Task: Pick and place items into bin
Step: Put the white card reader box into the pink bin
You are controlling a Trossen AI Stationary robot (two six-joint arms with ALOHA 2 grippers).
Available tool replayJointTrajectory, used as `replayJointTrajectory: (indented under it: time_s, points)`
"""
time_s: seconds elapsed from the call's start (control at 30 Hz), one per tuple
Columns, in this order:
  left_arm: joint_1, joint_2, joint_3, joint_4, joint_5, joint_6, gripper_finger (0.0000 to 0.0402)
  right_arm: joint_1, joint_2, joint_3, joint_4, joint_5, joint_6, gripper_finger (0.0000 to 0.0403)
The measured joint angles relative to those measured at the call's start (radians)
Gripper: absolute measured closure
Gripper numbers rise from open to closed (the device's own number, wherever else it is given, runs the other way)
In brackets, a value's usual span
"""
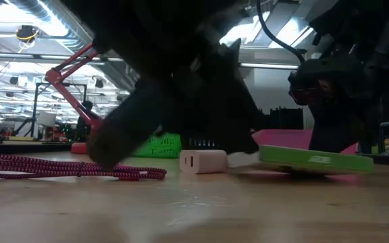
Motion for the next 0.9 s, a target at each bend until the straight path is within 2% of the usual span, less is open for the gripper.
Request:
replayJointTrajectory:
  time_s: [0.2, 0.6, 0.9]
  points:
    - [-0.008, 0.023, 0.000, 0.002, -0.072, 0.006, 0.0272, 0.000, 0.012, -0.001, 0.048, -0.010, -0.019, 0.0403]
    - [-0.018, 0.024, 0.000, 0.004, -0.016, -0.011, 0.0272, -0.001, 0.012, -0.001, 0.049, -0.016, -0.018, 0.0403]
    - [0.003, 0.028, 0.000, -0.001, -0.023, 0.001, 0.0272, -0.001, 0.012, -0.001, 0.049, -0.016, -0.021, 0.0403]
